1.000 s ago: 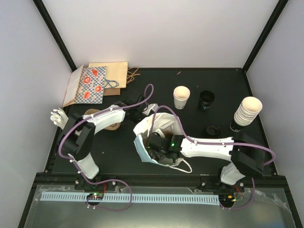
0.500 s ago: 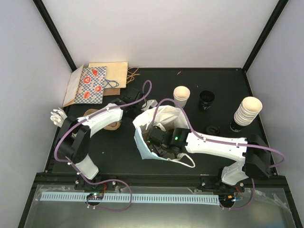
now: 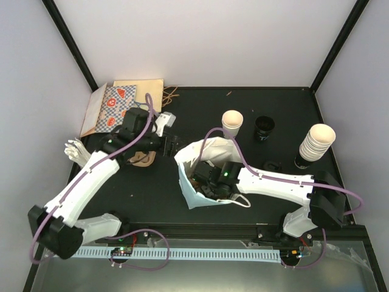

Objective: Pack the takeout coffee

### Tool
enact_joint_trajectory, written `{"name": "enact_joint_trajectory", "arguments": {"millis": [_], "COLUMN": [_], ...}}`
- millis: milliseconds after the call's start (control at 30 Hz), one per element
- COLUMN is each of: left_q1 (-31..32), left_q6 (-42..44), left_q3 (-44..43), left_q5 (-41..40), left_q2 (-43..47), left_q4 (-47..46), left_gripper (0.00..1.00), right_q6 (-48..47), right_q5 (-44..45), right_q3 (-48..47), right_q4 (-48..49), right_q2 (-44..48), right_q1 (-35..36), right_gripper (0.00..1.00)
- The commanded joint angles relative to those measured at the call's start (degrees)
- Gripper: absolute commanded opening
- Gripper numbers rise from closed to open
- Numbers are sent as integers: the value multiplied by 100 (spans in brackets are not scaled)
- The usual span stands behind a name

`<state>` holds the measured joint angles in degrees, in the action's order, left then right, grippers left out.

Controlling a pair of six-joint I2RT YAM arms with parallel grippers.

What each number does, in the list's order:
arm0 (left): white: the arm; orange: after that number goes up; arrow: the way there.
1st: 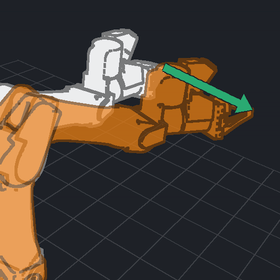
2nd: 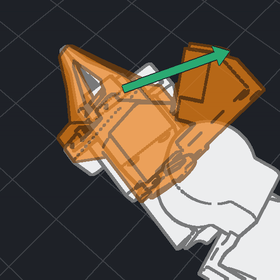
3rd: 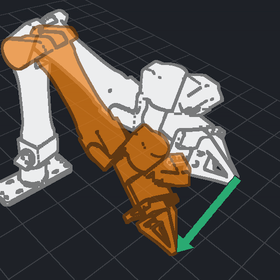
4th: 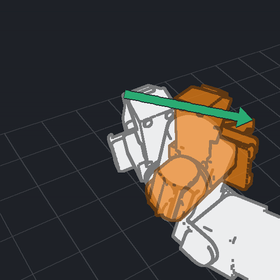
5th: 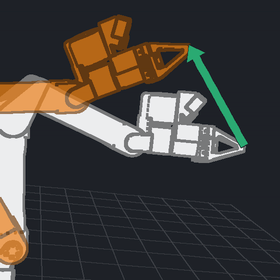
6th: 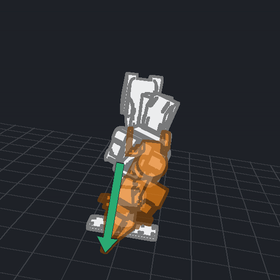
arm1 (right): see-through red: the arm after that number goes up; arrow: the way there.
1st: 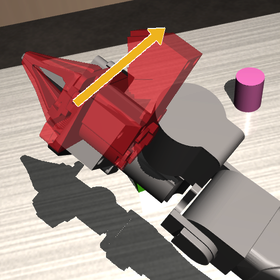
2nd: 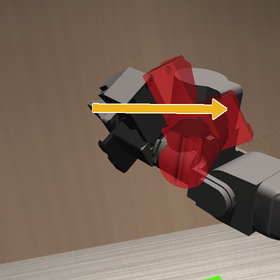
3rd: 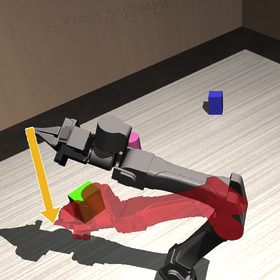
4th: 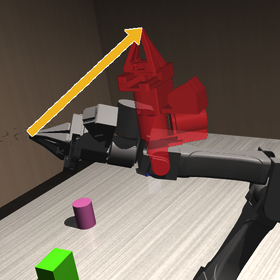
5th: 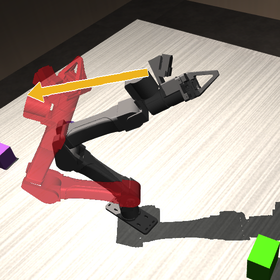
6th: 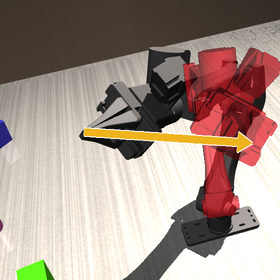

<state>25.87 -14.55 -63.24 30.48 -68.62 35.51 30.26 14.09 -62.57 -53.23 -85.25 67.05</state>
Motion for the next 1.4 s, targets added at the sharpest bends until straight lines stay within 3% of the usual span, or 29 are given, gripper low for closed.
{"name": "enact_joint_trajectory", "arguments": {"millis": [0,267,467,800,967,1133,1367], "left_q1": [-3,5,68,667,944,1123,1243], "left_q6": [302,481,1118,1440,1615,1718,1760], "left_q3": [76,-75,-525,-1089,-1307,-1335,-1460], "left_q5": [377,883,1147,912,297,18,-95], "left_q2": [630,1359,842,407,199,24,-43], "left_q4": [105,-35,939,1721,2202,2407,2470], "left_gripper": [74,67,54,47,29,3,2], "right_q6": [-90,-101,-161,-116,-106,-78,-20], "right_q5": [-251,-396,-440,-400,-349,-219,42], "right_q3": [38,85,65,-25,-83,-178,-365], "right_q4": [60,143,142,77,34,-22,-195], "right_q2": [-119,-261,-281,-366,-347,-280,-80], "right_q1": [-49,-57,-51,-54,-56,-51,-51], "right_gripper": [92,92,91,91,91,91,91]}}
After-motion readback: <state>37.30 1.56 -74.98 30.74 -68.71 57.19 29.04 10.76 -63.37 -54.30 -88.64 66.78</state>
